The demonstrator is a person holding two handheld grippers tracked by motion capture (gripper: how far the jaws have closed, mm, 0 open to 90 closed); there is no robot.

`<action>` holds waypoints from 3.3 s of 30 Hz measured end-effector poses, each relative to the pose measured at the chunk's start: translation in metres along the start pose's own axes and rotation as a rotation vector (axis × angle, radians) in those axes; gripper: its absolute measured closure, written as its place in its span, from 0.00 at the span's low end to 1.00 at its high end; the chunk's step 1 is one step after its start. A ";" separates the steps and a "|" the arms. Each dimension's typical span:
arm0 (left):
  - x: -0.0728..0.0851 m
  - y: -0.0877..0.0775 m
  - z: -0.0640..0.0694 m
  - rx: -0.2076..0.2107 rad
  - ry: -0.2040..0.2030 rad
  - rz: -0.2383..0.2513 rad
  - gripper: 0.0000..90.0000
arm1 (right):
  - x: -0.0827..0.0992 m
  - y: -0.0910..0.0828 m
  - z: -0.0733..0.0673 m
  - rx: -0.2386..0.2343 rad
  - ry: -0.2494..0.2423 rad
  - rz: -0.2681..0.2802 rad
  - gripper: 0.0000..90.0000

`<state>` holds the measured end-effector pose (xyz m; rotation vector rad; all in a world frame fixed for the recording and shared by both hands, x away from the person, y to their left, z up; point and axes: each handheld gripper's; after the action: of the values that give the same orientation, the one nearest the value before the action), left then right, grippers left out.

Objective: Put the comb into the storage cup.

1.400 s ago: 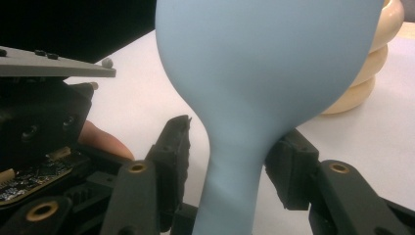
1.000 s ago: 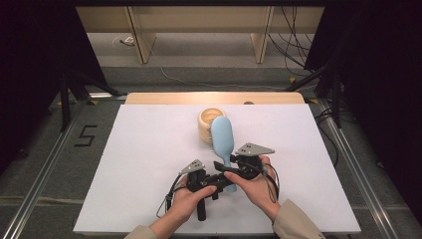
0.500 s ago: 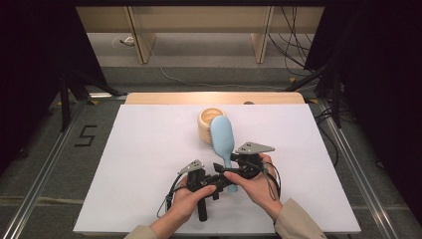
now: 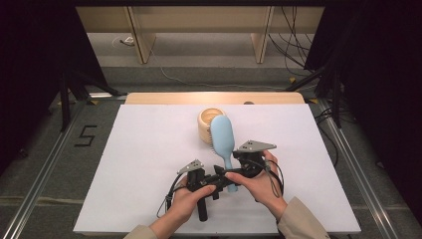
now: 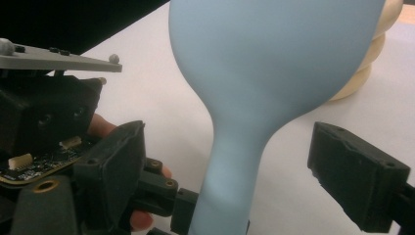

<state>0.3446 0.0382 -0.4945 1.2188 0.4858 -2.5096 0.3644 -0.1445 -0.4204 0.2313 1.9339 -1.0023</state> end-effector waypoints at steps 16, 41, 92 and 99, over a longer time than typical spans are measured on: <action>-0.002 -0.002 -0.001 0.007 -0.007 0.011 0.74 | -0.012 -0.015 0.007 -0.001 -0.006 0.024 0.02; -0.002 -0.002 0.001 0.033 -0.014 0.024 0.74 | -0.048 -0.020 0.009 0.010 0.004 0.107 0.01; -0.005 -0.004 0.001 0.004 0.015 0.028 0.74 | -0.100 0.031 0.005 0.014 0.082 0.025 0.21; -0.005 -0.005 0.002 -0.006 0.023 0.023 0.74 | -0.100 0.030 0.004 0.021 0.084 0.026 0.22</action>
<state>0.3445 0.0423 -0.4885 1.2454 0.4817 -2.4763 0.4387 -0.1051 -0.3585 0.3138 1.9916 -1.0099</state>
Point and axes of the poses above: each handheld gripper's, and its own axes: y roughly forward along the jaws, x roughly out of its underside, z roughly to its right, and after that the axes turned 5 degrees about y, right-handed
